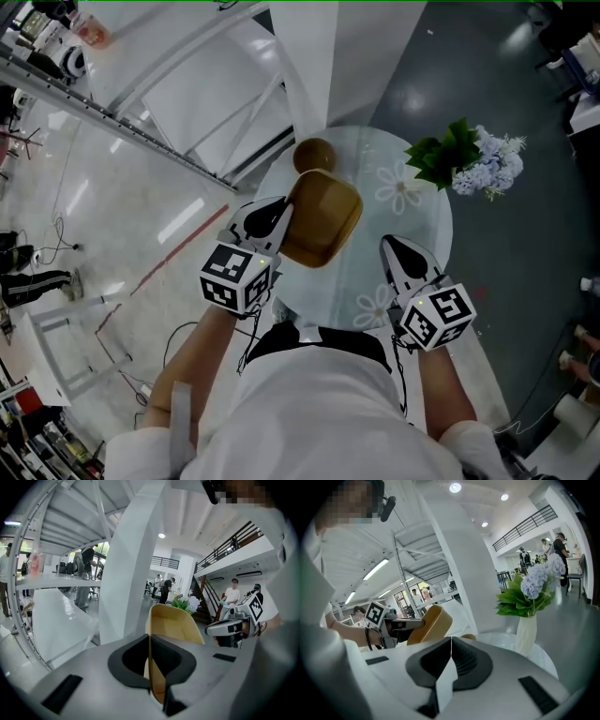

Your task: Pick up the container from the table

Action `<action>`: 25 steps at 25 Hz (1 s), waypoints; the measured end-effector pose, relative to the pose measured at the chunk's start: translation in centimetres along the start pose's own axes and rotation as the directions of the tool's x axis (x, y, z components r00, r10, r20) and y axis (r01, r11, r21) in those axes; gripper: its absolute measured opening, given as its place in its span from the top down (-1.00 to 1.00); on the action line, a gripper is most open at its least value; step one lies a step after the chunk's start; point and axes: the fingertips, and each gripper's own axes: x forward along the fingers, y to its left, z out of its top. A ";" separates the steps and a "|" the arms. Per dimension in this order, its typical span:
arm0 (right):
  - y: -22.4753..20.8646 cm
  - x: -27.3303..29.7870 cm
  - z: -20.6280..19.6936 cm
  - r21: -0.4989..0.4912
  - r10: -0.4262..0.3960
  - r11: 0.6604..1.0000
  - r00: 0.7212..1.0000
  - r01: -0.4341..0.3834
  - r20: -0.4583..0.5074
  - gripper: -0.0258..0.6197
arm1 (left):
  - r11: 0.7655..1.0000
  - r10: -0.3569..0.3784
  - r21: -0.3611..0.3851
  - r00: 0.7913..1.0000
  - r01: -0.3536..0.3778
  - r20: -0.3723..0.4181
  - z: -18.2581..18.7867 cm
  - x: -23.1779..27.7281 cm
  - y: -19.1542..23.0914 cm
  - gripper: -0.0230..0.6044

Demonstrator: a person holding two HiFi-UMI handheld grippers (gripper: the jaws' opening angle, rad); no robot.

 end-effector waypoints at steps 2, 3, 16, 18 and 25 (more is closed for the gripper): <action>0.3 -0.2 0.6 -0.008 -0.002 1.000 1.000 0.003 0.013 0.85 | 1.000 -0.003 0.010 1.000 0.003 0.013 0.8 -0.5 -0.2 0.83; 0.5 -0.3 0.9 -0.013 -0.004 1.000 1.000 0.004 0.020 0.85 | 1.000 -0.005 0.015 1.000 0.005 0.021 1.2 -0.8 -0.2 0.83; 3.2 -1.3 4.4 -0.054 -0.001 0.999 0.994 0.007 0.112 0.85 | 0.996 -0.030 0.087 0.995 0.022 0.098 5.3 -3.7 -0.8 0.83; 3.7 -1.5 4.8 -0.064 0.001 0.998 0.993 0.007 0.121 0.85 | 0.996 -0.032 0.091 0.994 0.022 0.109 5.8 -4.2 -0.9 0.83; 4.9 -2.0 5.8 -0.092 0.006 0.996 0.990 0.007 0.141 0.85 | 0.994 -0.037 0.104 0.989 0.023 0.144 7.1 -5.4 -1.0 0.83</action>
